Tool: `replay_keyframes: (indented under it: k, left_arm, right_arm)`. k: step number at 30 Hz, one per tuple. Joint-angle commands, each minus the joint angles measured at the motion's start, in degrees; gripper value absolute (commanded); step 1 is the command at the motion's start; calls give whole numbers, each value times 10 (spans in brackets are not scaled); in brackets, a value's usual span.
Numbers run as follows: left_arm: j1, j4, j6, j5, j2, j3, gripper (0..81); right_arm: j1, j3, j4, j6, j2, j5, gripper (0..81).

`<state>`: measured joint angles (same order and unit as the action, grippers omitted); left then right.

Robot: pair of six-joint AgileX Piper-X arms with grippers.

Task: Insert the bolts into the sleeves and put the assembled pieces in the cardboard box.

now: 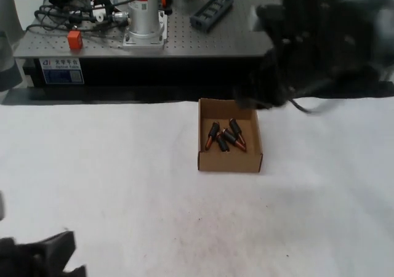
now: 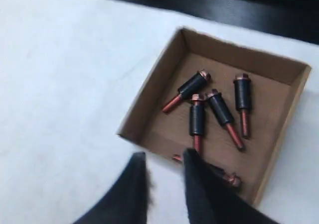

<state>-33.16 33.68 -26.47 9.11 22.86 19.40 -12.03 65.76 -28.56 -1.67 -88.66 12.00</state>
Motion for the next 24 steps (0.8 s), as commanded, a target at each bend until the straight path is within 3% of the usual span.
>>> replay_keyframes:
  k: [1,6,12,17,24]
  left_arm:
    - [-1,74,-6,42,-87,1,7]
    - [-1,97,-18,42,-131,1,7]
    - [-1,97,-14,42,-138,1,7]
    - [-1,96,-14,39,-138,0,7]
    - [-1,100,-14,20,-138,1,7]
  right_arm:
    - [5,-138,66,-9,139,28,113]
    - [5,-400,182,-5,402,60,8]
    - [5,-536,178,10,615,65,28]
    - [5,-577,178,9,685,65,28]
    - [5,-611,178,9,691,65,28]
